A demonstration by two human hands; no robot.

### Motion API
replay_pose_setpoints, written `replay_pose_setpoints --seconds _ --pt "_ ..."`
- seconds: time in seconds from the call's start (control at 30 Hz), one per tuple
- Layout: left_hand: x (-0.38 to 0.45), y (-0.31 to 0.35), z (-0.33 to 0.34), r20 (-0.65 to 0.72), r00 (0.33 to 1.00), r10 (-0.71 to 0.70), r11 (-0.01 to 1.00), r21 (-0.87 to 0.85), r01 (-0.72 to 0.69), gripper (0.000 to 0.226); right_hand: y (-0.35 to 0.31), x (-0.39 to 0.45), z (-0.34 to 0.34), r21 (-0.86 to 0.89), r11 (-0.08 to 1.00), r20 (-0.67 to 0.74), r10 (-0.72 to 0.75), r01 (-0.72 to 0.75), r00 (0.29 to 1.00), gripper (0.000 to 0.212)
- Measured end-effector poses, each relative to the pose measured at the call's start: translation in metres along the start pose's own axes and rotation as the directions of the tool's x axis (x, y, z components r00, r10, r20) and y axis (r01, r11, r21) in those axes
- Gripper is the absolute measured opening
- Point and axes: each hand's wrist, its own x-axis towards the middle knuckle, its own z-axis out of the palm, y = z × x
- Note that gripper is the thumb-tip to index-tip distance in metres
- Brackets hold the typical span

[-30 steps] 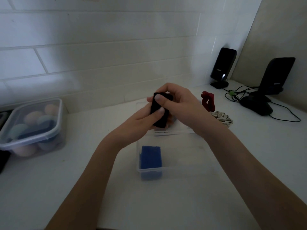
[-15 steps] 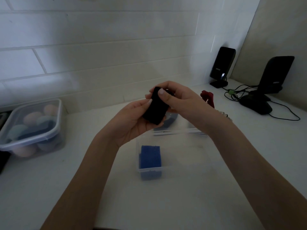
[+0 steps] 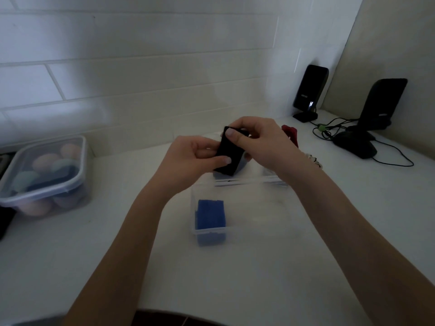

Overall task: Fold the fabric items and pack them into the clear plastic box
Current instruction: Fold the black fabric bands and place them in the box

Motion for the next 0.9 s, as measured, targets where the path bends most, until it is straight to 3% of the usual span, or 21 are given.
replay_pose_setpoints --seconds 0.07,0.23,0.37,0.47,0.6,0.8,0.9 --pt "-0.005 0.002 -0.001 -0.027 1.000 0.008 0.997 0.083 -0.006 0.007 0.000 -0.008 -0.007 0.007 1.000 0.027 0.024 -0.024 0.999 0.010" --pt "-0.021 -0.005 -0.006 -0.079 0.994 0.080 0.955 0.290 -0.054 0.010 0.011 -0.038 -0.018 -0.146 0.982 0.246 0.150 -0.116 0.958 0.017" --pt "-0.039 -0.014 0.006 0.054 0.970 0.235 0.832 0.506 -0.230 0.008 0.015 -0.052 -0.009 -0.168 0.979 0.193 0.148 -0.116 0.970 0.014" --pt "-0.048 -0.024 0.012 0.068 0.943 0.325 0.750 0.590 -0.300 0.020 0.013 -0.060 -0.005 -0.235 0.969 0.202 0.122 -0.073 0.972 0.016" --pt "-0.048 -0.030 0.008 -0.019 0.914 0.405 0.732 0.606 -0.312 0.036 0.018 -0.067 0.008 -0.323 0.945 0.236 0.130 -0.049 0.963 0.007" --pt "-0.049 -0.030 0.010 -0.018 0.925 0.379 0.768 0.563 -0.304 0.026 0.015 -0.071 0.016 -0.455 0.888 0.126 0.146 -0.073 0.981 0.021" --pt "-0.049 -0.031 0.009 -0.029 0.926 0.376 0.788 0.536 -0.303 0.032 0.019 -0.064 0.020 -0.540 0.834 0.156 0.235 -0.117 0.959 0.016"
